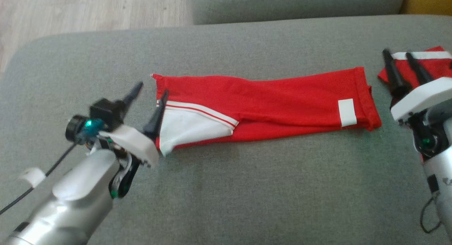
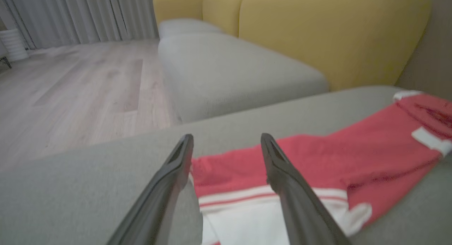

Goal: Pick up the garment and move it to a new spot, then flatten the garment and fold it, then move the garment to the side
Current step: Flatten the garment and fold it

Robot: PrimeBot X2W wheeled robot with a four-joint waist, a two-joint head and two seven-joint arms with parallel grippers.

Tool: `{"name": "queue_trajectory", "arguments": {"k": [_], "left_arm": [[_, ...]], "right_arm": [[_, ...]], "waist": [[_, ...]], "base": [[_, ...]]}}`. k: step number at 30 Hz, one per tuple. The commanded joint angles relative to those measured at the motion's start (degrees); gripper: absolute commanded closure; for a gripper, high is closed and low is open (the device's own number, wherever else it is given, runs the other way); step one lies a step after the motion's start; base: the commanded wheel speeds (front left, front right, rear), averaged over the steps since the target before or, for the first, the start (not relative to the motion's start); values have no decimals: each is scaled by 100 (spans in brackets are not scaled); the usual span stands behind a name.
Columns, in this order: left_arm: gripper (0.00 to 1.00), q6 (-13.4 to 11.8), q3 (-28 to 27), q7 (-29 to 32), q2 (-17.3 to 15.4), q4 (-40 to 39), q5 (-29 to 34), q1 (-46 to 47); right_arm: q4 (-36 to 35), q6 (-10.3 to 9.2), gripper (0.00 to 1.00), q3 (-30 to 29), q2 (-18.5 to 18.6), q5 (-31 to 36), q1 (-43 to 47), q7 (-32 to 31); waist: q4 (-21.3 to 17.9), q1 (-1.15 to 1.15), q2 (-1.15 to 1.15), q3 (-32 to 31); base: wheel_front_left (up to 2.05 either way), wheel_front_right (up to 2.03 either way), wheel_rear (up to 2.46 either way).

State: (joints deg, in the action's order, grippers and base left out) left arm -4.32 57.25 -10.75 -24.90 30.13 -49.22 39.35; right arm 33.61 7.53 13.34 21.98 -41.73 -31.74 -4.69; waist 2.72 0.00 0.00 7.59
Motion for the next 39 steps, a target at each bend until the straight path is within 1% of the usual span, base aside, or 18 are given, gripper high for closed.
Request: {"name": "queue_trajectory", "arguments": {"k": [1, 4, 7, 9, 12, 13, 16, 17, 19, 22, 24, 28, 34, 39], "left_arm": [[0, -104, -410, -192, -105, -206, -78, 147], [0, -395, -1036, -402, -14, -578, -143, 43], [0, -678, -1830, -420, 92, -1206, 213, -236], [0, -763, -2282, -422, 241, -1529, 469, -587], [0, -816, -2748, -423, 476, -1781, 939, -1120], [0, -803, -2918, -423, 602, -1843, 1038, -1301], [0, -691, -3455, -424, 1004, -1967, 1410, -1858], [0, -620, -3557, -424, 1113, -1927, 1560, -2058], [0, -491, -3755, -424, 1317, -1844, 1860, -2395], [0, -302, -4088, -424, 1630, -1768, 2175, -2791], [0, -159, -4272, -424, 1770, -1725, 2378, -2974], [0, 112, -4547, -424, 1950, -1655, 2711, -3136], [0, 398, -4770, -424, 2120, -1546, 2986, -3137], [0, 543, -4822, -424, 2177, -1507, 3116, -2971]], "right_arm": [[-260, -4, 0, -55, -37, 50, -95, 280], [-524, -4, 0, -233, -286, 250, 7, 888], [-751, -4, 0, -444, -592, 492, 172, 1408], [-891, -4, 0, -545, -779, 747, 312, 1646], [-1066, -4, 0, -687, -1105, 1178, 603, 1831], [-1116, -4, 0, -743, -1216, 1324, 725, 1868], [-1234, -4, 0, -973, -1540, 1758, 1184, 1934], [-1264, -4, 0, -1070, -1623, 1898, 1356, 1946], [-1358, -4, 0, -1323, -1784, 1971, 1696, 1960], [-1575, -4, 0, -1416, -1878, 2209, 2169, 1965], [-1665, -4, 0, -1427, -1900, 2297, 2421, 1966], [-1763, -4, 0, -1256, -1907, 2300, 2670, 1967], [-1776, -4, 0, -1224, -1909, 2274, 2654, 1968], [-1322, -4, 0, -1421, -1909, 2514, 2299, 1955]], "waist": [[-10, 0, 0, -92], [-14, 0, 0, -177], [4, 0, 0, -226], [22, 0, 0, -253], [50, 0, 0, -304], [64, 0, 0, -326], [118, 0, 0, -439], [133, 0, 0, -494], [156, 0, 0, -602], [180, 0, 0, -712], [202, 0, 0, -755], [241, 0, 0, -785], [284, 0, 0, -696], [321, 0, 0, -381]], "base": [[0, 0, 0], [0, 0, 0], [0, 0, 0], [0, 0, 0], [0, 0, 0], [0, 0, 0], [0, 0, 0], [0, 0, 0], [0, 0, 0], [0, 0, 0], [0, 0, 0], [0, 0, 0], [0, 0, 0], [0, 0, 0]]}}
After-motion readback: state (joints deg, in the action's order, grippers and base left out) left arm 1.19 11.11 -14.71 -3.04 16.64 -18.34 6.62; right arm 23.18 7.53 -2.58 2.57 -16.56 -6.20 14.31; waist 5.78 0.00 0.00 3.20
